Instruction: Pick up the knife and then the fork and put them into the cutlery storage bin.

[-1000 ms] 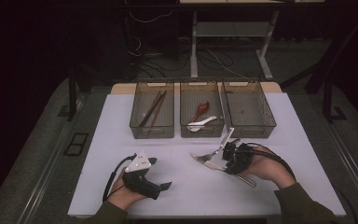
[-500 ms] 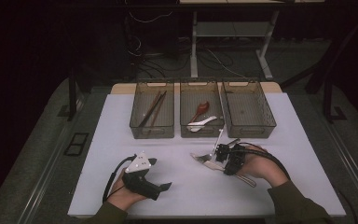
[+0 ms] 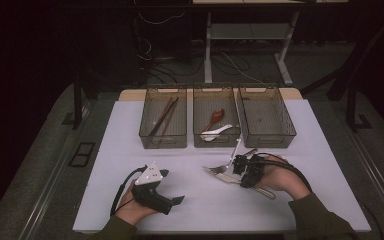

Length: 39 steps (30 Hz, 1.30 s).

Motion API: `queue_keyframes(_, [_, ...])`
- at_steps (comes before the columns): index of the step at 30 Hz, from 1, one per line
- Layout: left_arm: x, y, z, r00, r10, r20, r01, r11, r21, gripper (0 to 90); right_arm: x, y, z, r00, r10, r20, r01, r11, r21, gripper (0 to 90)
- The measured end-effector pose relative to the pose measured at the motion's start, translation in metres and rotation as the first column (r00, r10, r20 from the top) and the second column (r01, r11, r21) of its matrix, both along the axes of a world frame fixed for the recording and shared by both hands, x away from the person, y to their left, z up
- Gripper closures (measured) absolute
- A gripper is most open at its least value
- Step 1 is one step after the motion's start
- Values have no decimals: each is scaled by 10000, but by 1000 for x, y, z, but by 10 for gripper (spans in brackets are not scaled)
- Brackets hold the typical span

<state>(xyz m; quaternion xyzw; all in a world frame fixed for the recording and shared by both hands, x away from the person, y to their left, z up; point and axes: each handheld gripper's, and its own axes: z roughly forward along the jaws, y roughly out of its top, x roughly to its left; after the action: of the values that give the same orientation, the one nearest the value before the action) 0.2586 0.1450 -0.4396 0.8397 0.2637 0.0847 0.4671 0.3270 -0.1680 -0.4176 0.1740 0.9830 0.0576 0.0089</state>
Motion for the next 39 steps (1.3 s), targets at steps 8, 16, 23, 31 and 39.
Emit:
queue_keyframes(8, [0, 0, 0, 10000, -1, 2, 1, 10000, -22, 0, -8, 0, 3, 9995, 316, -80, -312, 9981, 537, 797])
queue_keyframes(16, [1, 0, 0, 10000, -36, 1, 36, 10000, -90, 0, -8, -11, 13, 9998, 215, -35, -205, 9828, 1836, 798])
queue_keyframes(23, [1, 0, 0, 9999, -142, -29, 141, 9997, -220, 0, -3, -26, 24, 9990, -250, 380, 114, 9460, 3241, 798])
queue_keyframes(31, [3, 2, -2, 9999, -171, 11, 172, 9994, -315, 0, 5, -49, 28, 9869, -1431, 742, 918, 8775, 4707, 798])
queue_keyframes(39, [7, 7, -4, 9999, -103, 76, 106, 9992, -391, 0, 9, -63, 31, 9707, -2215, 929, 1298, 8093, 5728, 798])
